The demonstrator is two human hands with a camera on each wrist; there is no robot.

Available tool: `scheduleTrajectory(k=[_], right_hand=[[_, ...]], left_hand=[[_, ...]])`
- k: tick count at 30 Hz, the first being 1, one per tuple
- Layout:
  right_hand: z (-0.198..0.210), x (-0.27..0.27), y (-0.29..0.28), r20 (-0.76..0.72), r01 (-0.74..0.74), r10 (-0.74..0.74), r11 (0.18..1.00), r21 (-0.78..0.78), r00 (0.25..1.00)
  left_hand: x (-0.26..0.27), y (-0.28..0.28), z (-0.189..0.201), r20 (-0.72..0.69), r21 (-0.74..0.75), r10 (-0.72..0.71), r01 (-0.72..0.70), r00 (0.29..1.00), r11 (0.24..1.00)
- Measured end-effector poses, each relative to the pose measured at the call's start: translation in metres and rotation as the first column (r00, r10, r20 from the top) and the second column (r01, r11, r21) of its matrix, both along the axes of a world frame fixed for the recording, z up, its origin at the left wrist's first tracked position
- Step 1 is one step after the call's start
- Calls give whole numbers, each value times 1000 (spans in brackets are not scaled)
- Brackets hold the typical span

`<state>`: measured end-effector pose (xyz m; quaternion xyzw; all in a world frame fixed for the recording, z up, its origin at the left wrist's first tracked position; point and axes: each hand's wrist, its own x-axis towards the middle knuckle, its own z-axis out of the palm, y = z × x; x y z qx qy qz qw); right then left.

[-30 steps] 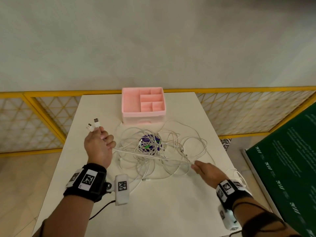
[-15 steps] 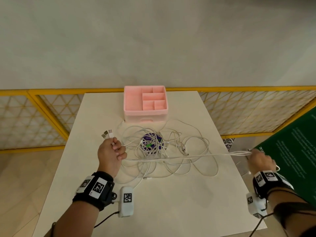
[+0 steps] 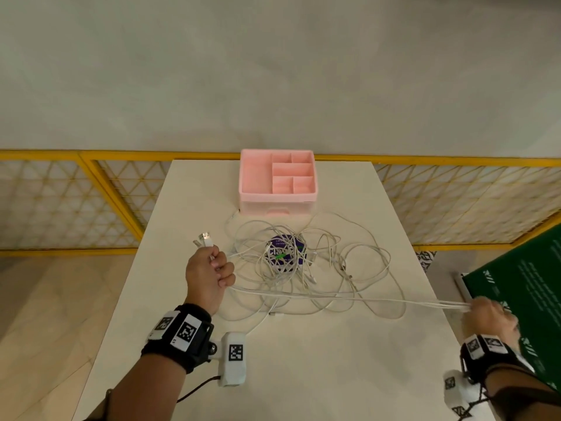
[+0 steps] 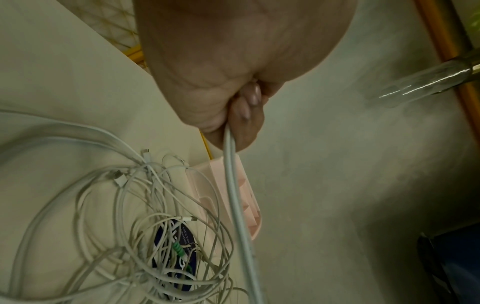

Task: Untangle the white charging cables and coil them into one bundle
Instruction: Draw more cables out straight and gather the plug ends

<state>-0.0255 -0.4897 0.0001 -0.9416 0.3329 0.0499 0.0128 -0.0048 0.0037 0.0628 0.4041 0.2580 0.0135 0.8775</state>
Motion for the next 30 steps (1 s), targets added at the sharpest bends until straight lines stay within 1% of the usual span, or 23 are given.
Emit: scheduleTrajectory(k=[2,3,4,6,8,11,13,15,17,18,19,21,23,25,27,28,30], right_hand=[[4,8,-9,64,-11,15,998,-67,998],[2,11,-12,64,-30,35,996,-80,997],[1,13,-11,18,-38,39,996,-80,999],[-9,13,-3,-128,-6,4,1000,-16,992],[-22,9,7,-233,26,-7,997,76,973],[-37,14,16,-291,-10,66,982,190,954],[-36,23,33,-298,-52,119,974,221,947],[-18,34,64,-263,-156,210,964,214,941],[-1,52,97,-125,-273,311,928,255,942],[5,60,114,-35,-333,360,892,305,932],[10,68,131,73,-404,407,838,366,910],[16,79,168,214,-529,491,702,476,844],[13,86,201,224,-585,571,594,552,790],[7,91,226,184,-554,591,540,634,786],[-1,94,243,144,-508,589,518,689,795],[-2,95,248,123,-493,587,527,692,800],[-4,99,252,131,-491,562,557,670,817]], left_hand=[[-1,2,0,3,-9,-4,4,1000,1000],[-1,3,0,4,-12,-7,8,1000,1000],[-2,4,-1,6,-14,-14,14,1000,1000],[-1,3,-2,5,-16,-39,39,999,999],[-1,0,-3,4,-20,-69,69,998,997],[1,-3,-4,-1,-11,-99,99,995,995],[2,-5,-4,-6,-4,-113,113,994,994],[4,-7,-3,-7,0,-125,125,992,992],[5,-10,-3,-10,4,-137,137,991,991],[6,-11,-4,-13,7,-141,141,990,990],[7,-12,-4,-14,9,-143,144,990,990],[8,-14,-4,-16,8,-146,146,989,989],[9,-15,-4,-20,7,-150,151,988,989],[9,-16,-3,-23,13,-154,154,988,988],[8,-15,-1,-22,14,-156,157,987,988],[8,-15,-1,-22,13,-157,157,987,987],[7,-13,0,-20,11,-154,154,988,988]])
